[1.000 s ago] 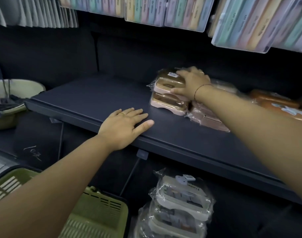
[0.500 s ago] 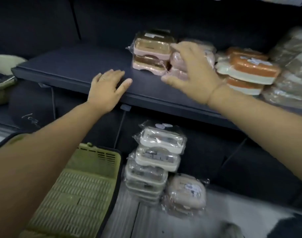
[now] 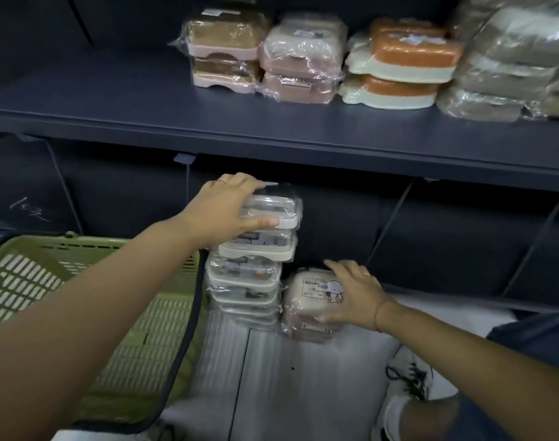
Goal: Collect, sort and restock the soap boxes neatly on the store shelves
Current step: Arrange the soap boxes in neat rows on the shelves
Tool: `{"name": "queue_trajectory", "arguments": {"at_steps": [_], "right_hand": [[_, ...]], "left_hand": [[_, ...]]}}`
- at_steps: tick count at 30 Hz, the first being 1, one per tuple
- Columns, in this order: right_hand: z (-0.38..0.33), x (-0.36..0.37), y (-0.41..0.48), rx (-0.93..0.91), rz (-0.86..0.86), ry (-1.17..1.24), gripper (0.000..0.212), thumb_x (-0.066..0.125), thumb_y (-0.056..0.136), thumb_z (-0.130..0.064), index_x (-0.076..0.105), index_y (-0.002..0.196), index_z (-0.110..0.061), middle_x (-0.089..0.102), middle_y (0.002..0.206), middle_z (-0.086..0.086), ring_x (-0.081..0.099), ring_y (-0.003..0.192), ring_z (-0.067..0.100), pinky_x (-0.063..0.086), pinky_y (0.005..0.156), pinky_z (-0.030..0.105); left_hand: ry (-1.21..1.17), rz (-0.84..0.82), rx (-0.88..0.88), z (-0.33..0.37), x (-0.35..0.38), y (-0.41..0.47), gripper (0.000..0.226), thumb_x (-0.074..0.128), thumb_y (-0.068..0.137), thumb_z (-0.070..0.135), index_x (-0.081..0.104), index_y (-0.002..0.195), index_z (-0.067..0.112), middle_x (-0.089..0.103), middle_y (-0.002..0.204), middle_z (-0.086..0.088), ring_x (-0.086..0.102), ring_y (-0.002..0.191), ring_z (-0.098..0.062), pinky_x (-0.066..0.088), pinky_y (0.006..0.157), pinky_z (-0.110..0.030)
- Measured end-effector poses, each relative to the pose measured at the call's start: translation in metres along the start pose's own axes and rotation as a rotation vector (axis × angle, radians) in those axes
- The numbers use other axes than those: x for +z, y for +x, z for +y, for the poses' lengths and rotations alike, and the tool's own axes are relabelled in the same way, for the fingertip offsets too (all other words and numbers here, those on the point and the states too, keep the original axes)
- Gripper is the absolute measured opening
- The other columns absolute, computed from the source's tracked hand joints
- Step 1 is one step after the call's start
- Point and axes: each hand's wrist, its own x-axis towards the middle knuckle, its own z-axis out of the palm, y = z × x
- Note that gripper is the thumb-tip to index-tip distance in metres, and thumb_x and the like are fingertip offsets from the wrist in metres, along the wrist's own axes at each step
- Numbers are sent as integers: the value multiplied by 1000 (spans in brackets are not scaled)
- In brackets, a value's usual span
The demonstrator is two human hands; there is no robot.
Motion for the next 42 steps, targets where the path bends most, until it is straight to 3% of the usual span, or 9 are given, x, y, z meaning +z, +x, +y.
{"name": "queue_trajectory", "arguments": {"at_steps": [9, 15, 17, 20, 25, 31, 34, 37, 42], "right_hand": [[20, 24, 10, 22, -56, -25, 122, 79, 63, -59, 0, 153, -35, 20, 149, -1, 22, 137, 22, 21, 114, 37], [16, 27, 19, 52, -6, 23, 119, 80, 65, -53, 4, 154, -31, 27, 147, -2, 30, 136, 20, 20, 115, 37], [13, 25, 19, 52, 6, 11, 116, 78, 65, -56, 8, 153, -30, 31, 145, -3, 33, 134, 19, 23, 114, 37], [5, 12, 12, 46, 28, -14, 110, 76, 63, -61, 17, 150, -31, 38, 139, -5, 37, 129, 19, 26, 110, 36], [-11, -35, -11, 50, 56, -43, 104, 75, 62, -62, 21, 146, -35, 40, 129, -7, 39, 123, 18, 29, 108, 34], [-20, -123, -47, -19, -2, 60, 96, 79, 52, -64, 34, 134, -44, 48, 120, -14, 49, 113, 8, 41, 99, 23], [-37, -191, -61, -104, 101, 198, 76, 86, 58, -54, 43, 121, -47, 54, 119, -20, 56, 103, -2, 44, 85, 10], [-62, -256, -39, -164, 331, 262, 89, 78, 52, -63, 43, 131, -44, 52, 118, -25, 54, 99, -4, 38, 76, 3], [-89, -326, 74, -116, 680, 293, 92, 83, 68, -47, 35, 140, -14, 48, 127, 2, 48, 112, 16, 35, 92, 22]], "left_hand": [[-108, -144, -199, -18, -1, 32, 112, 57, 53, 82, 40, 145, 20, 42, 143, -4, 35, 135, -25, 32, 113, -39], [-99, -231, -233, -15, -7, 41, 130, 64, 39, 92, 39, 146, 22, 46, 144, -3, 29, 136, -28, 30, 109, -38], [-63, -189, -216, -9, -8, 37, 133, 56, 33, 93, 41, 145, 24, 47, 140, -3, 31, 132, -27, 30, 110, -40], [-59, -83, -165, -2, -11, 22, 126, 67, 38, 90, 42, 143, 24, 46, 132, 2, 35, 127, -24, 29, 110, -39], [-191, 45, -81, 1, -33, -6, 109, 77, 50, 68, 41, 144, 24, 41, 122, 13, 39, 119, -7, 32, 101, -23], [-223, 242, -63, -11, -80, -20, 111, 74, 44, 72, 43, 141, 28, 43, 117, 18, 43, 112, -2, 35, 97, -23], [-193, 330, -90, -25, -106, -15, 117, 70, 41, 84, 43, 141, 28, 44, 118, 14, 45, 115, -7, 40, 103, -33], [-157, 384, -160, -43, -123, -2, 128, 59, 35, 95, 42, 142, 29, 44, 123, 12, 44, 121, -14, 40, 106, -41], [-195, 424, -258, -72, -130, 28, 116, 73, 45, 71, 41, 145, 22, 41, 127, 10, 37, 129, -20, 31, 105, -31]]}}
